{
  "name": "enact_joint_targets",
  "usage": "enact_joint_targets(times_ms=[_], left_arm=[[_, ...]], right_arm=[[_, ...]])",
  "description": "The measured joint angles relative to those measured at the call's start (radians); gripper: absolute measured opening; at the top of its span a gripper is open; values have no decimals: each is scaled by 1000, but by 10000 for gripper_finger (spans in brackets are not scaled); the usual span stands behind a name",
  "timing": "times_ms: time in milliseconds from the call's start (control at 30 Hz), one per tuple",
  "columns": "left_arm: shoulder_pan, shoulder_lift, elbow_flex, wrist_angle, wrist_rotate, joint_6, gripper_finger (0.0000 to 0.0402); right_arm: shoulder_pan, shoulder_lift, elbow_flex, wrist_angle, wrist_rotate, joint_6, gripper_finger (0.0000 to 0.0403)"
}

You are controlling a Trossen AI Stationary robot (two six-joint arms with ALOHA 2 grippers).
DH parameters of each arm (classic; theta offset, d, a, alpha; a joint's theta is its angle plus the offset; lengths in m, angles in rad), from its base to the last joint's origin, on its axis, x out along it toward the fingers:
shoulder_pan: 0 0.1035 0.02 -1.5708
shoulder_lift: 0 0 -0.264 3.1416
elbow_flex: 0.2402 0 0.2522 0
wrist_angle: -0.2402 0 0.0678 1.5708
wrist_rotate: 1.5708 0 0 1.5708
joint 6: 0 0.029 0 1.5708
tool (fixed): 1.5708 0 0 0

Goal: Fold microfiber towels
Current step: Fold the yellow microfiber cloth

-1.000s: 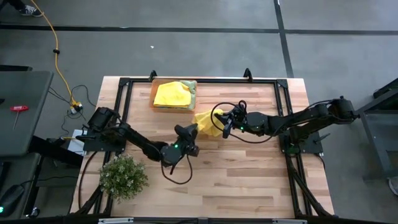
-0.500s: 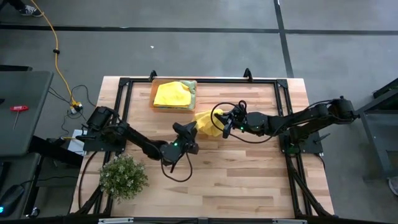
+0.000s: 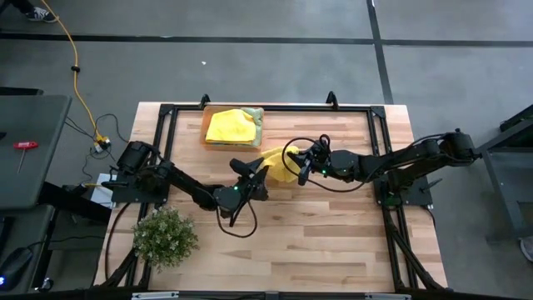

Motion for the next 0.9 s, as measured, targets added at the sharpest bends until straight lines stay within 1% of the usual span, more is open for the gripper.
enact_joint_targets(times_ms=[100,267,367,533,667,733,900], left_arm=[[5,0,0,-22,-1,-39,183],[5,0,0,-120,10,-137,183],[5,0,0,-151,13,-188,183],[23,1,0,-196,71,-289,183],[46,1,0,-293,91,-378,183],[53,1,0,-319,93,-397,183],[52,1,0,-291,118,-384,182]], right_arm=[[0,0,0,0,0,0,2],[0,0,0,0,0,0,2],[0,0,0,0,0,0,2],[0,0,0,0,0,0,2],[0,0,0,0,0,-1,2],[0,0,0,0,0,-7,2],[0,0,0,0,0,-8,2]])
